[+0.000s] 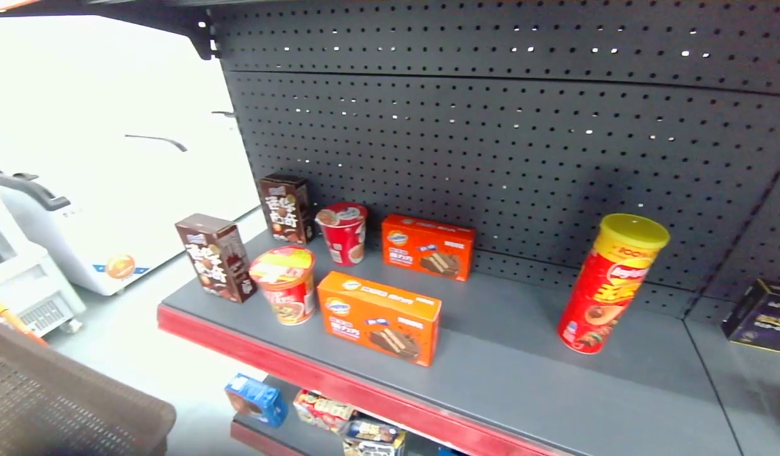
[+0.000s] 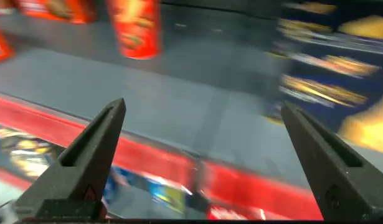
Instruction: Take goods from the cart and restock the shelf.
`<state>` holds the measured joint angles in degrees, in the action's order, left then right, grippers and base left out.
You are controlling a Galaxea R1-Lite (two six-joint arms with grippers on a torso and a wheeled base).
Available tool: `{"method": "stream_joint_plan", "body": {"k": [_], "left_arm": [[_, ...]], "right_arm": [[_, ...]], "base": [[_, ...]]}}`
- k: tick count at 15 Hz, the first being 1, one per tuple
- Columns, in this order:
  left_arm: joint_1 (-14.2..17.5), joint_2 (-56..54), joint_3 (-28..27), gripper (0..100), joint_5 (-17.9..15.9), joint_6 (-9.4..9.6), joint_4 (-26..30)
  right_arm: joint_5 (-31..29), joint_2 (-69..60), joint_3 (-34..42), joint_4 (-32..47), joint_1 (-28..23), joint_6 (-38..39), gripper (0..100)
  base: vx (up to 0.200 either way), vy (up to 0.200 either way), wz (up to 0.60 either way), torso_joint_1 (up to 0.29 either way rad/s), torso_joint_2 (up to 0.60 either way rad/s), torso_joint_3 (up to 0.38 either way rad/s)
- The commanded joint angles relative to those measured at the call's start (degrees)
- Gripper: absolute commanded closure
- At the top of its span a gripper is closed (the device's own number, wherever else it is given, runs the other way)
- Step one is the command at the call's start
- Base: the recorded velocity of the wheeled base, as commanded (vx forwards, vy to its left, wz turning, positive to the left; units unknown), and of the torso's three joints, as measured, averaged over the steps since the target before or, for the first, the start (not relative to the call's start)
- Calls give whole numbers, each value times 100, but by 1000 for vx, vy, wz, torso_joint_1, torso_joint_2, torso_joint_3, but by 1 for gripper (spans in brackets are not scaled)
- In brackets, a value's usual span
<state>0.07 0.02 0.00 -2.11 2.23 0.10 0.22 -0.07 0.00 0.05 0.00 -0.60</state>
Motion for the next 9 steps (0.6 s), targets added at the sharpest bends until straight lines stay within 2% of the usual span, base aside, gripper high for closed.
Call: {"method": "stream_joint_plan", "body": {"k": [1, 9], "left_arm": [[1, -2, 0, 0, 0, -3, -1], [1, -2, 0, 0, 0, 5, -1]], "right_arm": [[4, 7, 0, 4, 0, -2, 0], [4, 7, 0, 4, 0, -2, 0]], "base": [[0, 0, 600, -2, -2, 2], [0, 0, 600, 2, 3, 5]]}}
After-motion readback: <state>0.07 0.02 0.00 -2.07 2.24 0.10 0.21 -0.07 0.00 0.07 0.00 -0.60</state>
